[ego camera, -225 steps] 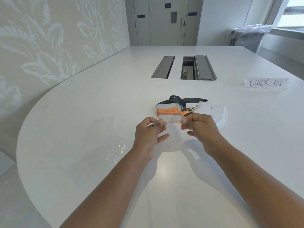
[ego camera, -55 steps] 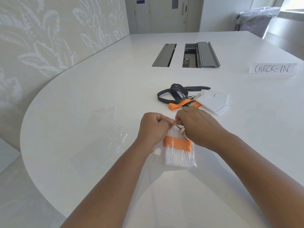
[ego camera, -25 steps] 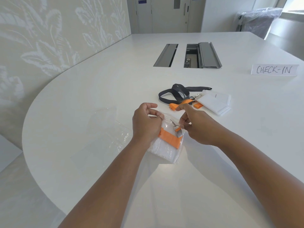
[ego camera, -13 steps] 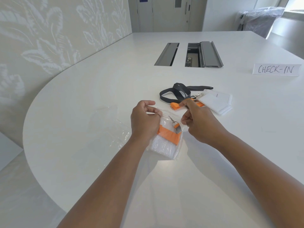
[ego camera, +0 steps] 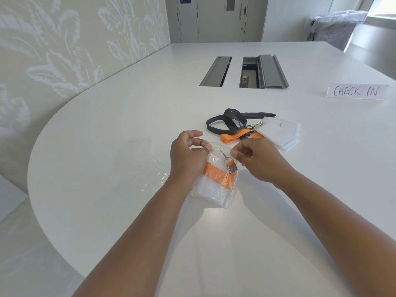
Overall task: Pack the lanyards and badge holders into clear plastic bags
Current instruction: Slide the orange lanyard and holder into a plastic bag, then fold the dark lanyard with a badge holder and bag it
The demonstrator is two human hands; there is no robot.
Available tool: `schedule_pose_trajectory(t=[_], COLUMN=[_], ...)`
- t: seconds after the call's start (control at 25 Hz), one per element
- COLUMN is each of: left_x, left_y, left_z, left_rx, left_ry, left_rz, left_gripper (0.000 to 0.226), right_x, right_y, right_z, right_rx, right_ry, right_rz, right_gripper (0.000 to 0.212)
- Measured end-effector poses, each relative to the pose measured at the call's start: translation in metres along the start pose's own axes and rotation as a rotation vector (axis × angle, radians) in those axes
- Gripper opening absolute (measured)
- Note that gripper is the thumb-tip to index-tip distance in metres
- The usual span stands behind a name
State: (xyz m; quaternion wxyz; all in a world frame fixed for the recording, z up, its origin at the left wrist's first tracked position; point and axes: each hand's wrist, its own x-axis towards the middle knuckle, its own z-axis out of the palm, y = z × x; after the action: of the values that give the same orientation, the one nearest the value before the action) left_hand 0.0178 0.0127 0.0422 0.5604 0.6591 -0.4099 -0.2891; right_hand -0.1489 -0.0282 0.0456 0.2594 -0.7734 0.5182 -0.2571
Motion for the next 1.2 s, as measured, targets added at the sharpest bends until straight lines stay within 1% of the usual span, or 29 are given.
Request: schedule_pose_trajectory(t=[0.08, 0.16, 0.28, 0.36, 0.48, 0.56, 0.72, 0.84, 0.92, 0.96, 1.04, 1.08, 1.16, 1.2], left_x=[0.0, -0.001, -0.003, -0.004, -0.004, -0.004, -0.003, -0.001, 0.0, -0.001, -0.006, -0.009, -0.014, -0.017], left_y=[0.0, 0.001, 0.001, 0.0, 0.0, 0.001, 0.001, -0.005, -0.013, -0.015, -0.013, -0.012, -0.011, -0.011], left_z=[0.001, 0.002, 0.005, 0.006, 0.006, 0.006, 0.006, 0.009, 0.012, 0.014, 0.017, 0.019, 0.023, 0.025], left_rx=[-0.007, -0.012, -0.007, -0.026, -0.099, -0.151, -0.163, -0.147, 0.004, 0.084, 0.168, 0.202, 0.253, 0.239], left_ry=[-0.011, -0.012, -0.011, 0.002, 0.038, 0.051, 0.039, -0.062, -0.086, -0.099, -0.133, -0.15, -0.193, -0.214], left_rz=[0.001, 0.006, 0.013, 0.016, 0.004, -0.004, -0.021, -0.099, -0.058, -0.026, 0.0, 0.006, 0.002, -0.004], left_gripper=[0.031, 0.031, 0.029, 0.029, 0.03, 0.03, 0.03, 0.028, 0.023, 0.022, 0.028, 0.032, 0.035, 0.034], right_x=[0.002, 0.003, 0.002, 0.001, 0.002, 0.004, 0.006, 0.009, 0.014, 0.017, 0.023, 0.026, 0.03, 0.032], right_y=[0.003, 0.003, -0.001, -0.002, -0.003, -0.003, 0.004, 0.017, 0.029, 0.035, 0.052, 0.06, 0.074, 0.079], right_z=[0.0, 0.0, 0.0, -0.001, -0.003, -0.005, -0.01, -0.01, -0.01, -0.011, -0.017, -0.022, -0.031, -0.032], right_rx=[0.022, -0.006, -0.069, -0.062, 0.013, 0.078, 0.194, 0.235, 0.186, 0.119, -0.102, -0.233, -0.425, -0.469], right_ry=[-0.004, 0.002, 0.046, 0.078, 0.128, 0.155, 0.175, 0.125, 0.146, 0.183, 0.261, 0.273, 0.198, 0.144], right_rz=[0.02, 0.011, -0.014, -0.014, -0.011, -0.016, 0.008, 0.061, 0.076, 0.069, 0.07, 0.101, 0.196, 0.219], right_gripper=[0.013, 0.013, 0.018, 0.02, 0.011, 0.01, 0.004, 0.015, 0.01, 0.01, 0.022, 0.029, 0.048, 0.056])
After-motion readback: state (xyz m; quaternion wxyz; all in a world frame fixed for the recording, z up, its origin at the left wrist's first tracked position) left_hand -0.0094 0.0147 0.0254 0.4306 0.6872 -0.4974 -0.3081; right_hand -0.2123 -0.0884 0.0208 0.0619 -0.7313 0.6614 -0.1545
